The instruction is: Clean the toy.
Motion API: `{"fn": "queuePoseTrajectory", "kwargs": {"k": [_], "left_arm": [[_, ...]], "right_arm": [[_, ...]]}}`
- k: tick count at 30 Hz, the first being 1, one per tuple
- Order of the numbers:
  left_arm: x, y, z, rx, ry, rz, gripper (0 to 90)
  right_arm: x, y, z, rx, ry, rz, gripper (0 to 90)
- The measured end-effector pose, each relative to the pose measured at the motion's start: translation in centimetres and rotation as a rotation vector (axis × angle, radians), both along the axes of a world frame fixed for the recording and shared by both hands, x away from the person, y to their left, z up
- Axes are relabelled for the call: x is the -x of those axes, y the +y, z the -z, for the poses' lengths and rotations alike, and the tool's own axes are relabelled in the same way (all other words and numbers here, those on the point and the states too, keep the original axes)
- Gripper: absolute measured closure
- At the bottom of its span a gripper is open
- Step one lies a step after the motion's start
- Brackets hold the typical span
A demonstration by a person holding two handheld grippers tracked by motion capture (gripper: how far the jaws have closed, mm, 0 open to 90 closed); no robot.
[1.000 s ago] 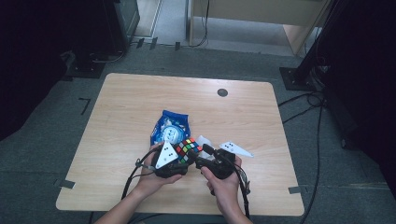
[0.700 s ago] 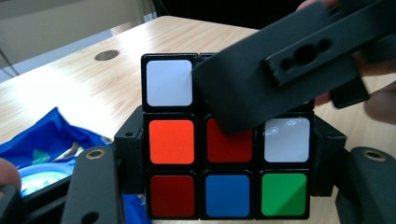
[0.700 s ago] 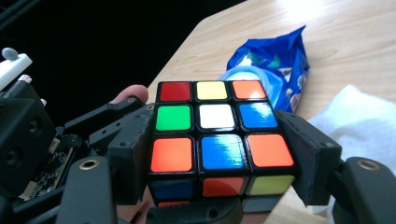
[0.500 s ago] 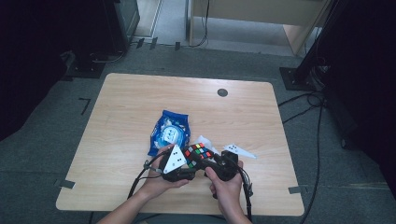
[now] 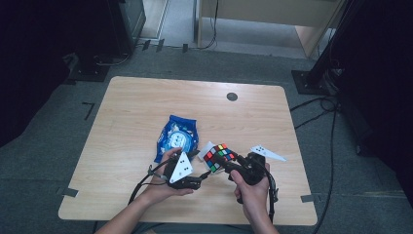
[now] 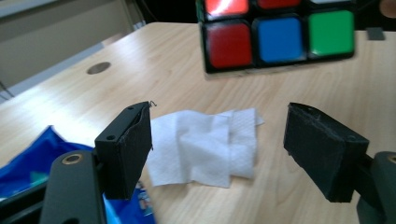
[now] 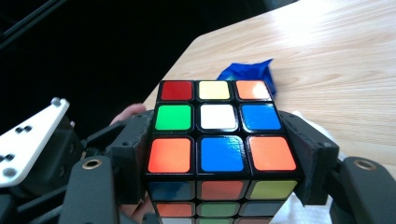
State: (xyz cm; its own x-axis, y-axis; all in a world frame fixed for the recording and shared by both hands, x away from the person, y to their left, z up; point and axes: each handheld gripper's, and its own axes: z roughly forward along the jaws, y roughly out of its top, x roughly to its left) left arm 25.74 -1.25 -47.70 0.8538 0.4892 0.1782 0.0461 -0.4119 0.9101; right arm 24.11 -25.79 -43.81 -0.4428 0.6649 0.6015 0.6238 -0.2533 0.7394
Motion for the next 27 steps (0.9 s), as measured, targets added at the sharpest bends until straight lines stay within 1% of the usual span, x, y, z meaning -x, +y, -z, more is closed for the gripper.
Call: {"fn": "queuePoseTrajectory", "kwargs": {"k": [3, 4, 5, 7, 10, 11, 14, 19, 22, 23, 25, 27], "left_arm": [[-0.1, 0.4, -0.1, 0.006, -0.011, -0.016, 23.9], [-0.1, 0.5, -0.1, -0.007, -0.017, -0.017, 23.7], [0.0, 0.6, -0.1, -0.023, -0.036, -0.02, 23.4], [0.4, 0.6, 0.0, -0.055, -0.091, -0.025, 23.2], [0.9, 0.6, -0.2, -0.08, -0.137, -0.017, 21.6], [1.0, 0.6, -0.2, -0.078, -0.147, -0.022, 20.9], [1.1, 0.7, -0.2, -0.075, -0.144, -0.028, 19.8], [1.3, 0.8, -0.2, -0.078, -0.146, -0.027, 18.4], [1.4, 0.7, 0.0, -0.089, -0.156, -0.039, 17.9], [1.5, 0.8, 0.0, -0.087, -0.157, -0.038, 16.9], [1.6, 0.7, 0.0, -0.091, -0.169, -0.035, 16.8], [1.8, 0.6, -0.1, -0.087, -0.178, -0.028, 16.2]], "right_arm": [[-0.4, 0.7, 0.1, 0.015, 0.012, -0.058, 34.3], [-0.5, 1.0, 0.1, 0.022, 0.022, -0.078, 34.3], [-0.5, 1.2, 0.2, 0.022, 0.02, -0.094, 34.3], [-0.6, 1.6, 0.2, 0.024, 0.034, -0.119, 34.3], [-0.8, 2.0, 0.2, 0.043, 0.031, -0.132, 34.2], [-0.8, 2.1, 0.1, 0.042, 0.036, -0.133, 34.2], [-1.0, 2.3, 0.1, 0.04, 0.045, -0.142, 34.2], [-1.2, 2.9, 0.2, 0.051, 0.057, -0.157, 34.2], [-1.3, 3.3, 0.3, 0.046, 0.067, -0.177, 34.2], [-1.3, 3.4, 0.4, 0.045, 0.07, -0.19, 34.1], [-1.1, 3.9, 0.4, 0.065, 0.051, -0.178, 34.1], [-1.0, 4.2, 0.4, 0.084, 0.061, -0.189, 34.1]]}}
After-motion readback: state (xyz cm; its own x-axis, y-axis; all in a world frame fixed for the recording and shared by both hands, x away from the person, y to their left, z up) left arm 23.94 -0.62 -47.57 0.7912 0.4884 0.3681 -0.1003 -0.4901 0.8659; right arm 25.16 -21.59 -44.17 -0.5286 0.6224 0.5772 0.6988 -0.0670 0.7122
